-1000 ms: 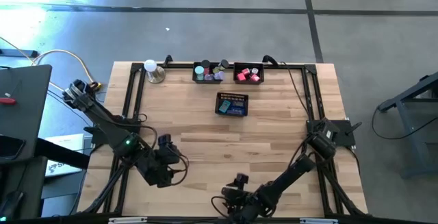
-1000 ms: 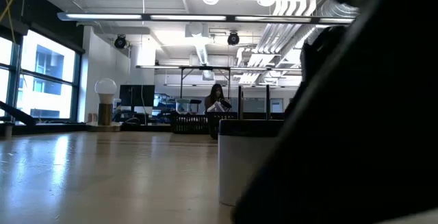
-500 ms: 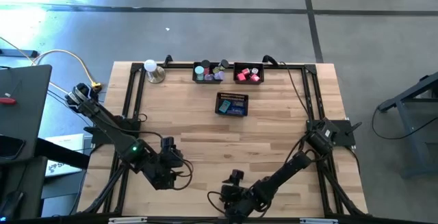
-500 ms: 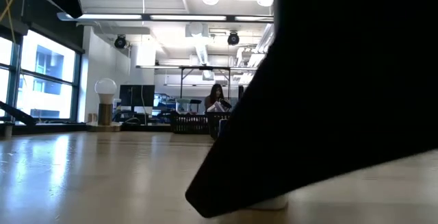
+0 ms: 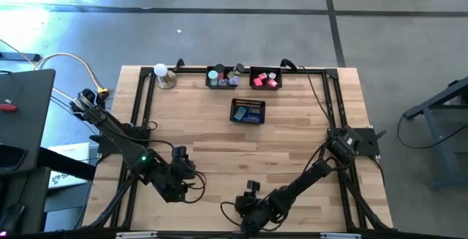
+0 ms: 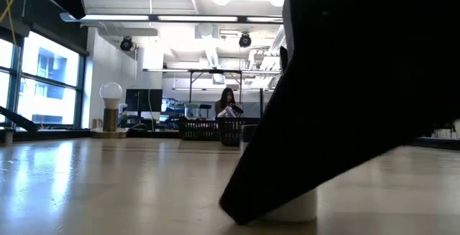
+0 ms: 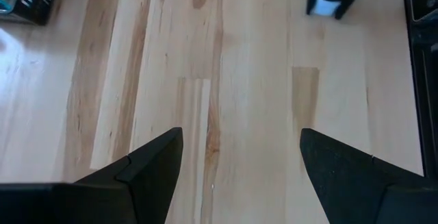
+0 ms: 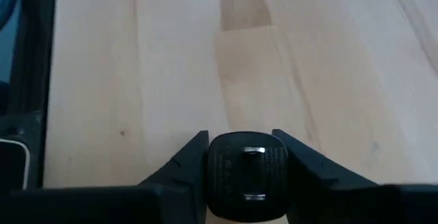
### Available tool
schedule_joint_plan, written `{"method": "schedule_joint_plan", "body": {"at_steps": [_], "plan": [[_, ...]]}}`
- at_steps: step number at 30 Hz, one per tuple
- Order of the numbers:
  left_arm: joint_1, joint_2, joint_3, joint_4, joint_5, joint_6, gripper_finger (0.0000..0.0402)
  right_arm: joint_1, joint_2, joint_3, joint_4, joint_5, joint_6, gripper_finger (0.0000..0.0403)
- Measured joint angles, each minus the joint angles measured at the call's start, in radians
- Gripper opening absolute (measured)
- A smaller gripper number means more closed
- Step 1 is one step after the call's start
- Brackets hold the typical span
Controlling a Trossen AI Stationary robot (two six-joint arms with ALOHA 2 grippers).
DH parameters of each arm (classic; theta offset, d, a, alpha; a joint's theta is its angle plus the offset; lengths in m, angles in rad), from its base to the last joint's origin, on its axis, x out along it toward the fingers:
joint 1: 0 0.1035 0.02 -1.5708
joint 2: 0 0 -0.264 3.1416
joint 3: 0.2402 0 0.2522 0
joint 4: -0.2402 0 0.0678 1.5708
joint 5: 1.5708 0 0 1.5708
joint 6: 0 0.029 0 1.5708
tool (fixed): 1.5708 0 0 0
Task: Pick & Place Office items
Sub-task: Put the white black charger adapter into the top right black bin
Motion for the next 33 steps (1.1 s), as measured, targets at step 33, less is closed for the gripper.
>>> {"method": "schedule_joint_plan", "body": {"at_steps": [33], "plan": [[0.209, -0.001, -0.013, -0.215, 0.217, 0.312, 0.0287, -0.753, -0.523, -0.001, -0.817, 0.025, -0.391, 0.0117]]}}
